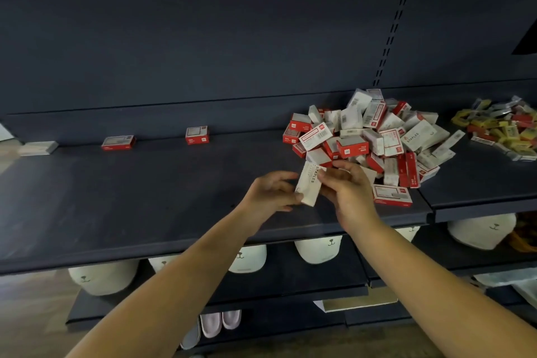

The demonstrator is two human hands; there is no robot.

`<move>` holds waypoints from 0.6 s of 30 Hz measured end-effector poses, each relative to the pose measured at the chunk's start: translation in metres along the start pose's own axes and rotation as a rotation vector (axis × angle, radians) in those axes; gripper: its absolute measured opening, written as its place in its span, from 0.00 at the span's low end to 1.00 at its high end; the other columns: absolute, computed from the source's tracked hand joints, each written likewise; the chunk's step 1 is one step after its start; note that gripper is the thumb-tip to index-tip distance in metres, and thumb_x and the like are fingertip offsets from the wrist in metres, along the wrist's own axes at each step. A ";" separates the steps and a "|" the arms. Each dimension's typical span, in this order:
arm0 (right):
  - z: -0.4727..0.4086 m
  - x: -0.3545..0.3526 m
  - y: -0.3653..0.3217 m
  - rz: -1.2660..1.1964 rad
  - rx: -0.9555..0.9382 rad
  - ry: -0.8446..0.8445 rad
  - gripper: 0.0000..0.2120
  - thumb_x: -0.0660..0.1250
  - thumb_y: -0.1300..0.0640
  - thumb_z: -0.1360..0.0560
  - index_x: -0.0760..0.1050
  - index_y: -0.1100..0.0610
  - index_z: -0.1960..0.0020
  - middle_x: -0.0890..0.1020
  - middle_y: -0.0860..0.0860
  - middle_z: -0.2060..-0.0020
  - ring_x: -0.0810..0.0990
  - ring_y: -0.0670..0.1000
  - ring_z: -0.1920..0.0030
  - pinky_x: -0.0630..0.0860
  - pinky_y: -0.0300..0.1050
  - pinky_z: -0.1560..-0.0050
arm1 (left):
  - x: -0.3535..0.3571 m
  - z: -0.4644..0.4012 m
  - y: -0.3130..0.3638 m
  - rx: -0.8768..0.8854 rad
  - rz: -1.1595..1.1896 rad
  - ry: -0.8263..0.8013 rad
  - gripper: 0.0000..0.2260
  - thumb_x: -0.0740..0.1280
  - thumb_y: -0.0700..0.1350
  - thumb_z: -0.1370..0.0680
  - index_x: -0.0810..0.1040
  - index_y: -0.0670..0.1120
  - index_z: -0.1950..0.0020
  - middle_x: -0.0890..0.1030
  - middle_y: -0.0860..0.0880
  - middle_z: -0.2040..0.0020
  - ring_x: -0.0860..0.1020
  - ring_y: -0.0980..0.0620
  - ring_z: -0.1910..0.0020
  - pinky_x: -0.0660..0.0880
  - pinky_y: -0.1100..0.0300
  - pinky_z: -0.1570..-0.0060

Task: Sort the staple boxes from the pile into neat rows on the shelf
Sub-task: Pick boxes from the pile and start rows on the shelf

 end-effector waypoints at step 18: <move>0.009 0.187 0.076 0.018 0.193 -0.219 0.18 0.67 0.71 0.29 0.70 0.62 0.41 0.81 0.61 0.55 0.82 0.56 0.50 0.79 0.47 0.49 | -0.209 0.036 -0.021 0.064 0.286 0.312 0.09 0.66 0.32 0.26 0.79 0.39 0.48 0.81 0.38 0.49 0.81 0.45 0.50 0.80 0.56 0.51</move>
Point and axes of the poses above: each hand's wrist, its own z-axis away from the middle knuckle, its own x-axis out of the palm, y = z × x, the point moved 1 cm from there along -z, towards the middle knuckle
